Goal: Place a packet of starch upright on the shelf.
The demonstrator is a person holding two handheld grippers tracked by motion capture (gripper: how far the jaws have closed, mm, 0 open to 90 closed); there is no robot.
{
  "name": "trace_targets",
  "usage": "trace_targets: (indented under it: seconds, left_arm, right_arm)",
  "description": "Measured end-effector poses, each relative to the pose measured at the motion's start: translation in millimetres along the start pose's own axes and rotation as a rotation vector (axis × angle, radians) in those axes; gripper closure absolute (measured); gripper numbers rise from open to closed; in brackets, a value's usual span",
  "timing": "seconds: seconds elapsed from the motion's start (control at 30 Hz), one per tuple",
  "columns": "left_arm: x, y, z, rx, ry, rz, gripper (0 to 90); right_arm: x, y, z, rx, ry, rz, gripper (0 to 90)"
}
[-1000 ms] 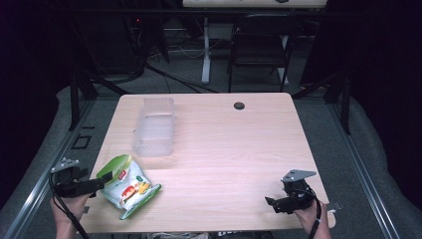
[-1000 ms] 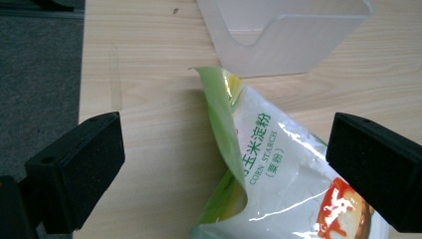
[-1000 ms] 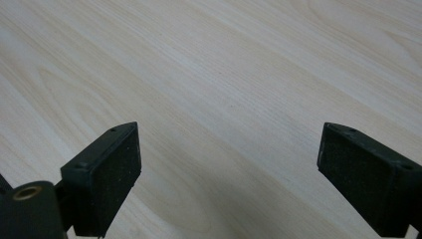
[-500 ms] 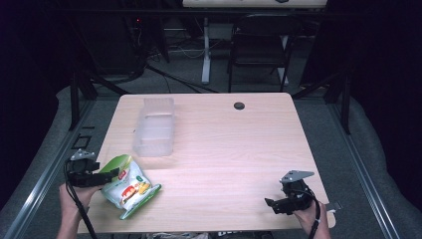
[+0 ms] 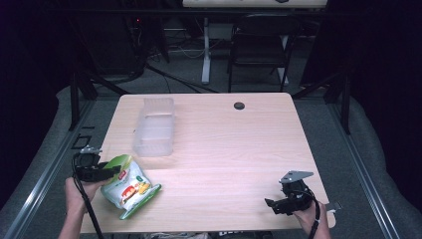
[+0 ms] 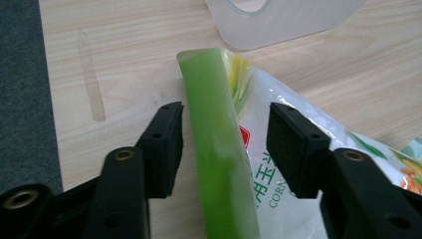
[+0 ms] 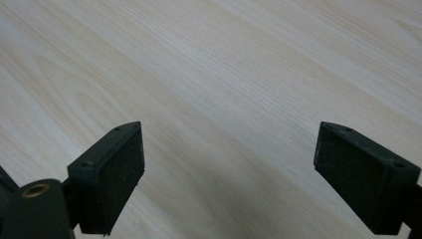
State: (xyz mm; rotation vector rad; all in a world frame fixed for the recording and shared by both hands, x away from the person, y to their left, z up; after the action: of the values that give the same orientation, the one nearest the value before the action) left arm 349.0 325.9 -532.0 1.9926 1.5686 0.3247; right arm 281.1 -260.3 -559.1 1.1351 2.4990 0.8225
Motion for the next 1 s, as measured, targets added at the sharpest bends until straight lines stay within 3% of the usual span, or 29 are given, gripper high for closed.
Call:
trace_targets:
  seconds: [0.33,0.6,0.7,1.0]
  left_arm:
    - [-2.9,-2.9,4.2,0.053,0.001,0.012,62.0]
    - [-6.7,-5.0,3.9,0.068,0.009,0.02,66.6]
    - [-7.8,-7.6,2.9,0.06,0.022,0.03,71.8]
    - [-6.3,-10.9,-2.3,0.011,0.009,0.037,82.9]
  right_arm:
    - [-0.1,-0.4,0.2,0.007,0.003,0.0,12.3]
    - [0.1,-0.4,1.7,0.014,0.012,0.0,12.7]
    - [0.4,-0.4,1.5,0.013,0.01,-0.002,12.8]
    - [0.4,-0.3,2.7,0.017,0.007,0.001,12.9]
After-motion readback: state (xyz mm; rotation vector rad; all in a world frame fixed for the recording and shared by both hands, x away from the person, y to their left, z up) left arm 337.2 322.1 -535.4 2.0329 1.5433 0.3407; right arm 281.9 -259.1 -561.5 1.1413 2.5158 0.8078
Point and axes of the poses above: each handheld gripper's, and its own axes: z roughly forward along the jaws, y roughly out of its top, x roughly to its left, the point moved 2 cm from there along z, roughly forward along the jaws, and after that the axes turned 4 degrees about -z, right-handed, at the moved point
